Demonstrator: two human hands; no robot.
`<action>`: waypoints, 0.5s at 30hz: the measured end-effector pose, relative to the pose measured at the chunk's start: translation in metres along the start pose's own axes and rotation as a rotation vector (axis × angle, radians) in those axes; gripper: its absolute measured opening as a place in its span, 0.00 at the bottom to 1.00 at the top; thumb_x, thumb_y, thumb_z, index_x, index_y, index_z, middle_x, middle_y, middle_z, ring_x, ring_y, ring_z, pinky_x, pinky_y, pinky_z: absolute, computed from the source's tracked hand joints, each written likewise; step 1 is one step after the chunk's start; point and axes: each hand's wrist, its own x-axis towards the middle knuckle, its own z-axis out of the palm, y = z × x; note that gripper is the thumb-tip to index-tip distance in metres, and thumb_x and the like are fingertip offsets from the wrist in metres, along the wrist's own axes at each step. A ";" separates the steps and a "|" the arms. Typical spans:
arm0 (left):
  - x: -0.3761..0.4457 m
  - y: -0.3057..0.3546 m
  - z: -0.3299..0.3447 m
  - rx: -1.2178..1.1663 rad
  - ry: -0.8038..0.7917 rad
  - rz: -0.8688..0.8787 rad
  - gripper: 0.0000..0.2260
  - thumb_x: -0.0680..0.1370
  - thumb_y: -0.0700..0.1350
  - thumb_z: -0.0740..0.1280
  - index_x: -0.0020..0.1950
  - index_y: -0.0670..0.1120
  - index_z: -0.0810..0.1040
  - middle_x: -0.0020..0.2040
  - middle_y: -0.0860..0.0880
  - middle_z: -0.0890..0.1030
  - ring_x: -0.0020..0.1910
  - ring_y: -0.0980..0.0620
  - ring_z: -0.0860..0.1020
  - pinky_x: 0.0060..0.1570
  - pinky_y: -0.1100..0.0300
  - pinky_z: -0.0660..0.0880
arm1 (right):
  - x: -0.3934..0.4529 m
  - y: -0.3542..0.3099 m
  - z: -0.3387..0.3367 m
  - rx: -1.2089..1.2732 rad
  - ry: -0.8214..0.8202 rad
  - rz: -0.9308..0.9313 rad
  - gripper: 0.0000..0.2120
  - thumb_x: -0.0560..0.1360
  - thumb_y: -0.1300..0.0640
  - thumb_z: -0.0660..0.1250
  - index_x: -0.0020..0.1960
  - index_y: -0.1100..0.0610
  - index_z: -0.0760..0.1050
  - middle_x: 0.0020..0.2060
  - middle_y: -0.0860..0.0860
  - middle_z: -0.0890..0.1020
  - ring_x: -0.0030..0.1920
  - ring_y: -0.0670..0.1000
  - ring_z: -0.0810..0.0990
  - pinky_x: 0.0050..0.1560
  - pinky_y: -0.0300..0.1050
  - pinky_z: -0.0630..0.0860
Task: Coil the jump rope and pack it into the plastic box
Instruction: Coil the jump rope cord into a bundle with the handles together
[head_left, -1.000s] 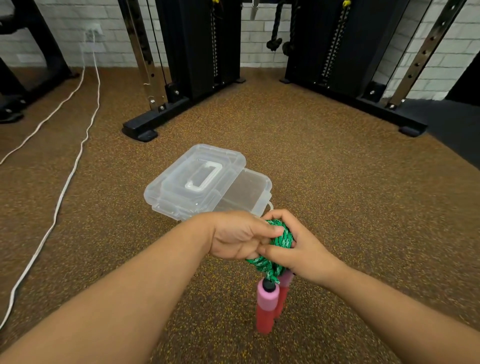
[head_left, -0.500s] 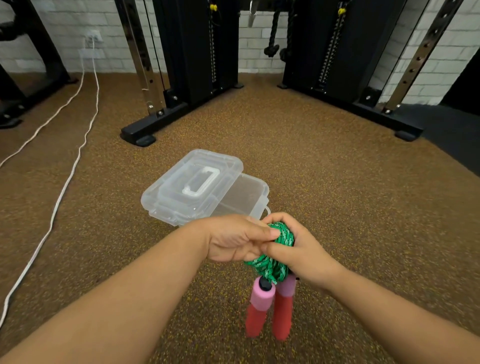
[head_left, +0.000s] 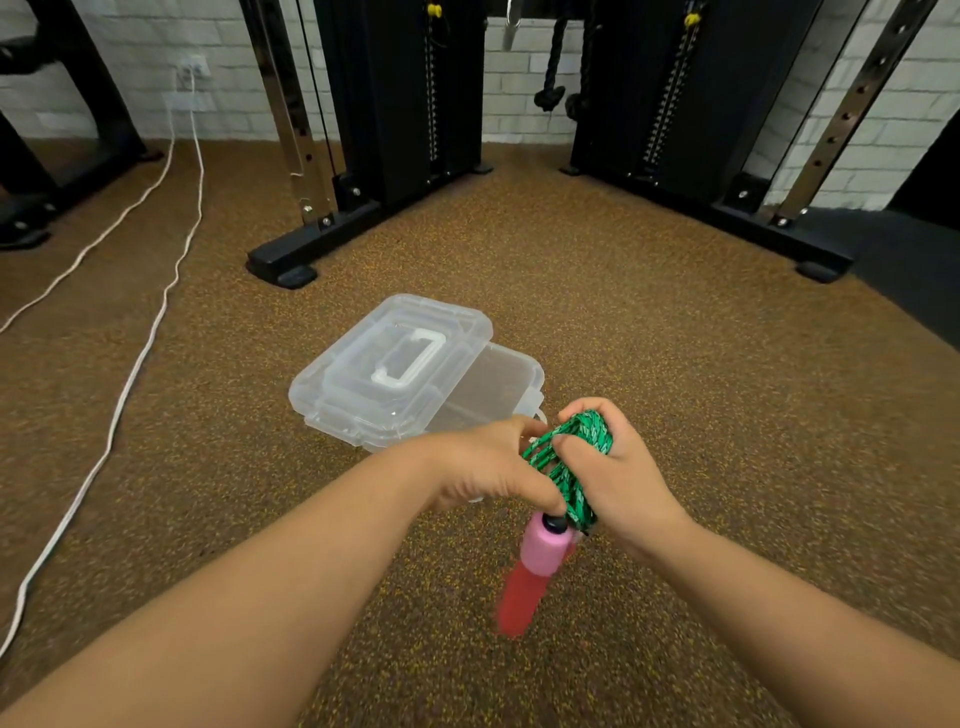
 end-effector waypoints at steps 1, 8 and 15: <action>0.000 0.001 0.004 0.001 -0.029 0.002 0.44 0.61 0.38 0.75 0.72 0.48 0.58 0.61 0.43 0.76 0.60 0.48 0.77 0.62 0.53 0.74 | 0.000 -0.002 0.002 -0.021 -0.006 -0.018 0.11 0.73 0.69 0.61 0.47 0.53 0.71 0.35 0.53 0.77 0.31 0.47 0.76 0.28 0.44 0.73; 0.013 0.003 0.027 0.267 0.137 0.015 0.50 0.59 0.43 0.78 0.72 0.53 0.51 0.55 0.44 0.79 0.53 0.48 0.79 0.53 0.51 0.78 | -0.001 -0.005 0.009 0.045 0.081 -0.003 0.12 0.75 0.64 0.62 0.45 0.47 0.72 0.36 0.52 0.77 0.36 0.50 0.75 0.36 0.45 0.73; 0.018 0.004 0.044 0.197 0.167 0.167 0.25 0.62 0.35 0.67 0.57 0.44 0.68 0.41 0.44 0.79 0.42 0.44 0.81 0.41 0.49 0.80 | -0.005 -0.010 0.013 0.272 0.091 0.029 0.11 0.74 0.64 0.65 0.43 0.48 0.73 0.41 0.47 0.79 0.43 0.47 0.76 0.47 0.43 0.73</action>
